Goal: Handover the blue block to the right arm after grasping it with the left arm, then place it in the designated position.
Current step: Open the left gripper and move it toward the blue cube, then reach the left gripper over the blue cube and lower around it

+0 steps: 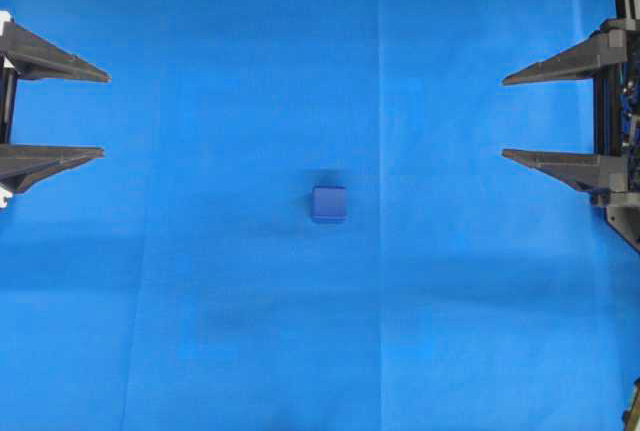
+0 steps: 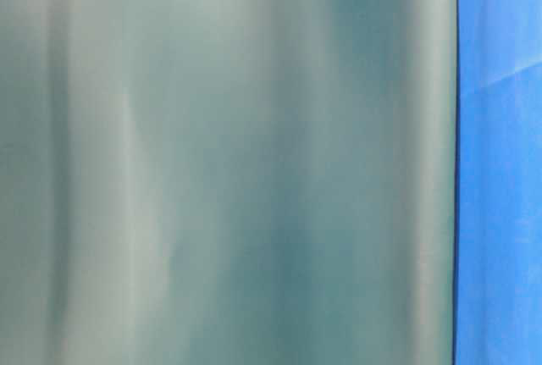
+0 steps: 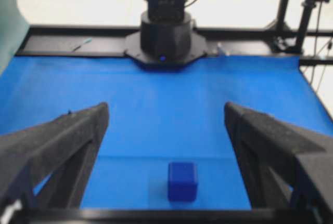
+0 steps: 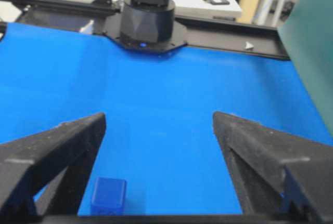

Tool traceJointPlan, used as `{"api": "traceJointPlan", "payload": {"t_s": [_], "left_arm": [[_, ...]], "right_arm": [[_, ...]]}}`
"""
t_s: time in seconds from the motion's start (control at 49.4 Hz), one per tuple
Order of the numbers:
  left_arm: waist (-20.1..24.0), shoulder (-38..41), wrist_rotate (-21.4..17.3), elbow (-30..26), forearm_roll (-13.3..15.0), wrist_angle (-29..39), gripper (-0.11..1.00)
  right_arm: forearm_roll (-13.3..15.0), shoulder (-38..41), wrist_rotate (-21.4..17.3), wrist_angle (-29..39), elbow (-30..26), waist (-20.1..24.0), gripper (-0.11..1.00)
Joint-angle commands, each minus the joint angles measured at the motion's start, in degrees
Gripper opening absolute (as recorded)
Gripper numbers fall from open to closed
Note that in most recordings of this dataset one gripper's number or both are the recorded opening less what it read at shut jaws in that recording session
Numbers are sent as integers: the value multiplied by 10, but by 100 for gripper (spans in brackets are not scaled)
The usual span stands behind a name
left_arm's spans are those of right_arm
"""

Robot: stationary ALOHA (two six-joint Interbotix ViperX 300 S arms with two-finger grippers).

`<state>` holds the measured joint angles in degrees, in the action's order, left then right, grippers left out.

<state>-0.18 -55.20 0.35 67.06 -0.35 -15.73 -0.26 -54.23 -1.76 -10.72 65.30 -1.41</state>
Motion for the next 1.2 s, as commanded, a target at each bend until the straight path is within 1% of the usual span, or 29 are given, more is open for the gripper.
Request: {"api": "traceJointPlan", "payload": {"t_s": [0.0, 0.284, 0.507, 0.648, 0.75, 0.811, 0.993, 1.175], "left_arm": [[1, 2, 0, -8, 0, 0, 93], [1, 19, 0, -13, -1, -7, 93], [1, 98, 0, -43, 0, -47, 93], [1, 153, 1, -63, 0, -99, 93], [1, 192, 0, -83, 0, -130, 93], [1, 214, -1, -97, 0, -137, 93], [0, 287, 0, -144, -1, -138, 93], [0, 358, -2, -208, -1, -136, 93]], "right_arm": [[-4, 4, -1, -7, -16, -3, 97], [-4, 11, -1, -11, -16, -4, 98], [-4, 20, -1, -21, -16, -11, 98], [-4, 24, -1, -29, -16, -14, 98], [-4, 25, -1, -32, -15, -14, 98], [-4, 25, -1, -32, -16, -14, 98], [-4, 25, -1, -32, -16, -15, 98], [-4, 29, 0, -36, -15, -17, 98]]}}
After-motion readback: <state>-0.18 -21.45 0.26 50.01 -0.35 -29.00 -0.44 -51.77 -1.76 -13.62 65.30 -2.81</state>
